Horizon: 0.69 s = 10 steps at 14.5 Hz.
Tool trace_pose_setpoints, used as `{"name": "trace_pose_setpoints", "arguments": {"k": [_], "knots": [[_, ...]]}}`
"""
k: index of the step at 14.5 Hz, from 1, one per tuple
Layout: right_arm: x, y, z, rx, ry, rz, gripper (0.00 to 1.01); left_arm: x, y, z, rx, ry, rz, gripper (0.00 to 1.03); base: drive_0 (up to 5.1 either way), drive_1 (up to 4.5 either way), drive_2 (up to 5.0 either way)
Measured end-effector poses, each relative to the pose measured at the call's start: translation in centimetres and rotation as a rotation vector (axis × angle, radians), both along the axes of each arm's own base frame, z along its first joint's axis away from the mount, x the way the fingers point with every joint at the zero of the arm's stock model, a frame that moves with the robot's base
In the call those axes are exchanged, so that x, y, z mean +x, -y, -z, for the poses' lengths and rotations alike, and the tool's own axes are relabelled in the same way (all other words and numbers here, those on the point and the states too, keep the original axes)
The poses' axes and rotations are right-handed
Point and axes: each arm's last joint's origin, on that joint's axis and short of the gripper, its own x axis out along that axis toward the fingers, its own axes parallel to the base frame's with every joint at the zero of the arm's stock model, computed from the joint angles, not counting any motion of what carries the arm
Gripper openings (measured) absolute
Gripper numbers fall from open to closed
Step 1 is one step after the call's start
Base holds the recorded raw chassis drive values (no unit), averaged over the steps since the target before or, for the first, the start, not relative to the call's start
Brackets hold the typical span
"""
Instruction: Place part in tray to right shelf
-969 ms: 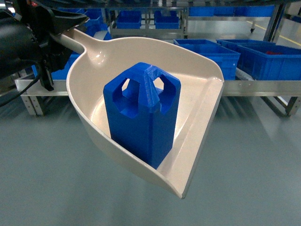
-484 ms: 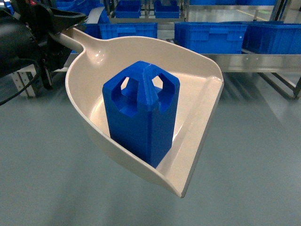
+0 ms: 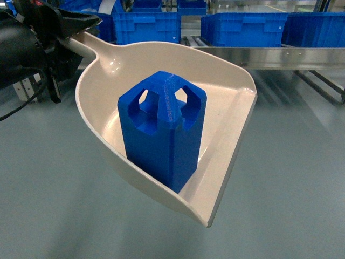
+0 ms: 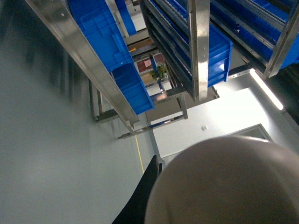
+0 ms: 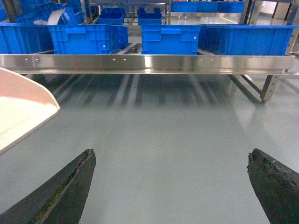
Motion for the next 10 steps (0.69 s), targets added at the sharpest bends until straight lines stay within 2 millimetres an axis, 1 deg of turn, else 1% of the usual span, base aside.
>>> {"name": "trace_pose_setpoints", "arguments": {"k": [2,10], "knots": [[0.0,0.0,-0.01,0.0,0.001,0.0,0.98,0.0,0.0,0.0,0.0,0.0,0.0,0.12,0.0,0.0,0.0],[0.0,0.0,-0.01,0.0,0.001,0.0,0.98,-0.01,0.0,-0.01,0.0,0.0,0.001,0.12,-0.1,4.06,-4.2]]}}
